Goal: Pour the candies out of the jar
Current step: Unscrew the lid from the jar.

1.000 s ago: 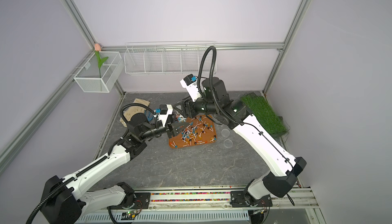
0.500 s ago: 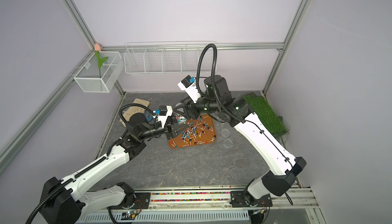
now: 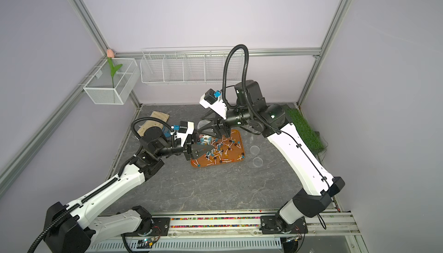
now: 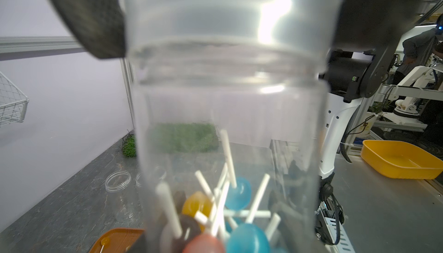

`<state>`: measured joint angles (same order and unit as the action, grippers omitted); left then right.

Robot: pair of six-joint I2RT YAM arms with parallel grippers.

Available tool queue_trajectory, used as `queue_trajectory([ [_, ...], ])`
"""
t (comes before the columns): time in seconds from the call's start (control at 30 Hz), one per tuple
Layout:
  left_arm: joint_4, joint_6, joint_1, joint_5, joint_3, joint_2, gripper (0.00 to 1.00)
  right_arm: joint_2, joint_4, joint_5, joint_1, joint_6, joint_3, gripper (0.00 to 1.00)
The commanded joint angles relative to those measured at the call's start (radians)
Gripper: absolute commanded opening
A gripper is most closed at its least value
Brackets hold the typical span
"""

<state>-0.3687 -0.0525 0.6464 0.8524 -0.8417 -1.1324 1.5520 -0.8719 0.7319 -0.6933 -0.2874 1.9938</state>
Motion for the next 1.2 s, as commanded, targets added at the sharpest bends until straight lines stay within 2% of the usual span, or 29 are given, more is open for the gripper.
queue_trajectory([
  [0.0,0.015,-0.028,0.001,-0.007,-0.024,0.005,0.53,0.016,-0.010,0.068,-0.012,-0.029,0.016,0.56],
  [0.17,0.007,-0.030,0.001,-0.017,-0.017,0.009,0.53,0.018,-0.006,0.063,-0.012,-0.014,0.014,0.57],
  [0.23,0.007,-0.027,0.001,-0.022,-0.014,0.013,0.53,0.016,-0.006,0.059,-0.012,-0.013,0.013,0.60],
  [0.3,0.006,-0.027,0.001,-0.027,-0.015,0.013,0.53,0.009,0.009,0.037,-0.012,0.001,0.006,0.79],
  [0.37,0.005,-0.026,0.001,-0.030,-0.014,0.013,0.53,-0.003,0.028,0.020,-0.012,0.013,-0.004,0.91],
  [0.43,0.003,-0.021,0.001,-0.043,-0.010,0.014,0.53,-0.021,0.057,0.006,-0.012,0.031,-0.019,0.98],
  [0.67,-0.050,-0.019,0.001,-0.113,0.014,-0.004,0.54,-0.105,0.198,-0.123,-0.011,0.170,-0.105,0.95],
  [0.97,-0.090,-0.022,0.001,-0.173,0.021,-0.026,0.54,-0.158,0.271,-0.415,-0.020,0.452,-0.191,1.00],
  [1.17,-0.085,-0.022,0.001,-0.180,0.021,-0.033,0.54,-0.149,0.269,-0.456,-0.043,0.498,-0.231,0.97],
])
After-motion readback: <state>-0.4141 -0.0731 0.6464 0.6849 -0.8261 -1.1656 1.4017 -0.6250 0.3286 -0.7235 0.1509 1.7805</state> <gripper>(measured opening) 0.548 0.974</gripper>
